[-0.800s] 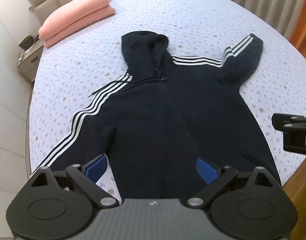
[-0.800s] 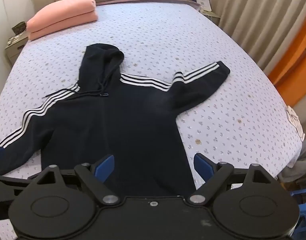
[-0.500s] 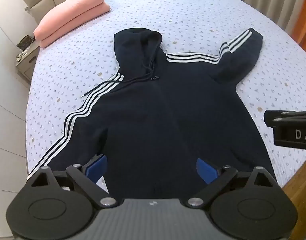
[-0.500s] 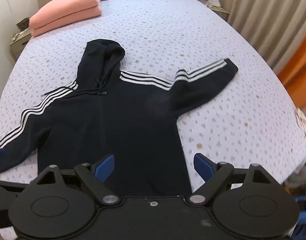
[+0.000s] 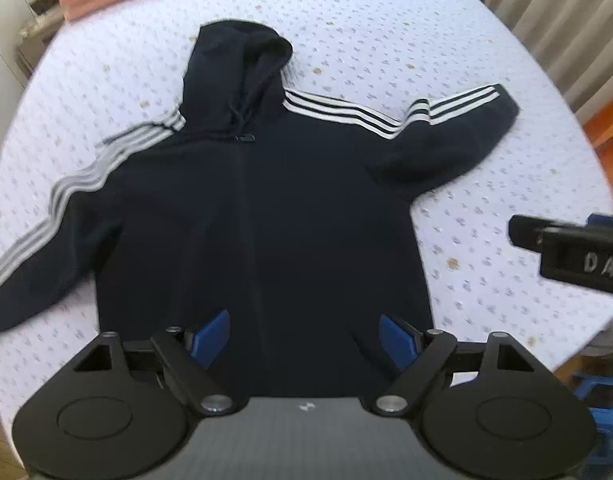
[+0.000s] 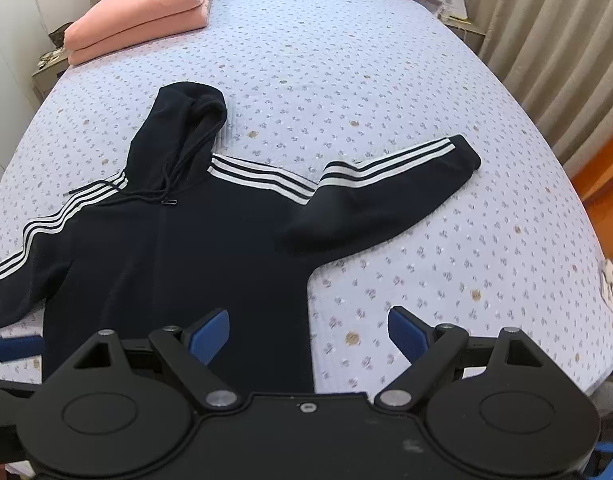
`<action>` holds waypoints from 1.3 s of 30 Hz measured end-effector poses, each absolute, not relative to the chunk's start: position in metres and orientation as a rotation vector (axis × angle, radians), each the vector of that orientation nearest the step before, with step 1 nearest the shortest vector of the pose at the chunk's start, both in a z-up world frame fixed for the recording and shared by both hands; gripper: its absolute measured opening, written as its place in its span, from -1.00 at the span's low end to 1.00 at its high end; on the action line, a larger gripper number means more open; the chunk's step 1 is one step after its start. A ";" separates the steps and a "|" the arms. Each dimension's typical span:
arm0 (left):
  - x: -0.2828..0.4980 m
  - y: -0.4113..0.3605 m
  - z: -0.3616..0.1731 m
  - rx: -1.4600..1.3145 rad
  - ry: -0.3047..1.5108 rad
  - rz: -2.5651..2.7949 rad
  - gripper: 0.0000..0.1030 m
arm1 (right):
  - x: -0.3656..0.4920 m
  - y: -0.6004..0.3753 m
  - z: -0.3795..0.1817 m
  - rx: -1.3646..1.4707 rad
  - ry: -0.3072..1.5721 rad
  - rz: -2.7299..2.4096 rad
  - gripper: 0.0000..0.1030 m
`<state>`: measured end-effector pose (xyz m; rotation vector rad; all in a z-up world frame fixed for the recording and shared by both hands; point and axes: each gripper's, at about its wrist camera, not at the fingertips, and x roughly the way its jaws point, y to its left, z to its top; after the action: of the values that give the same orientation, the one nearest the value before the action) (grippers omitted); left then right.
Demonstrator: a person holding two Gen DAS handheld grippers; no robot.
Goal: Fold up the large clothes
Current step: 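Move the right tool toward the striped sleeve cuff of the hoodie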
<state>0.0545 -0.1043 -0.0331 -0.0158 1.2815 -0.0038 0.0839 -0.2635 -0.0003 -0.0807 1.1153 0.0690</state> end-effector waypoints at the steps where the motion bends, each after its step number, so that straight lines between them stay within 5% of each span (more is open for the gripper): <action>1: 0.056 -0.105 -0.028 -0.003 1.269 -0.004 0.62 | 0.088 -0.268 -0.002 -0.088 1.116 0.077 0.99; 18: 0.089 -0.125 -0.008 -0.050 1.235 0.143 0.69 | 0.135 -0.308 -0.018 -0.081 1.162 0.172 0.99; 39: 0.053 -0.092 -0.013 -0.038 1.197 0.084 0.68 | 0.073 -0.280 -0.002 -0.134 1.140 0.019 0.99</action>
<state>0.0529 -0.0921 -0.0129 -0.0384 1.1968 0.0841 0.0731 -0.2804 -0.0022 -0.1338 1.1397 0.0191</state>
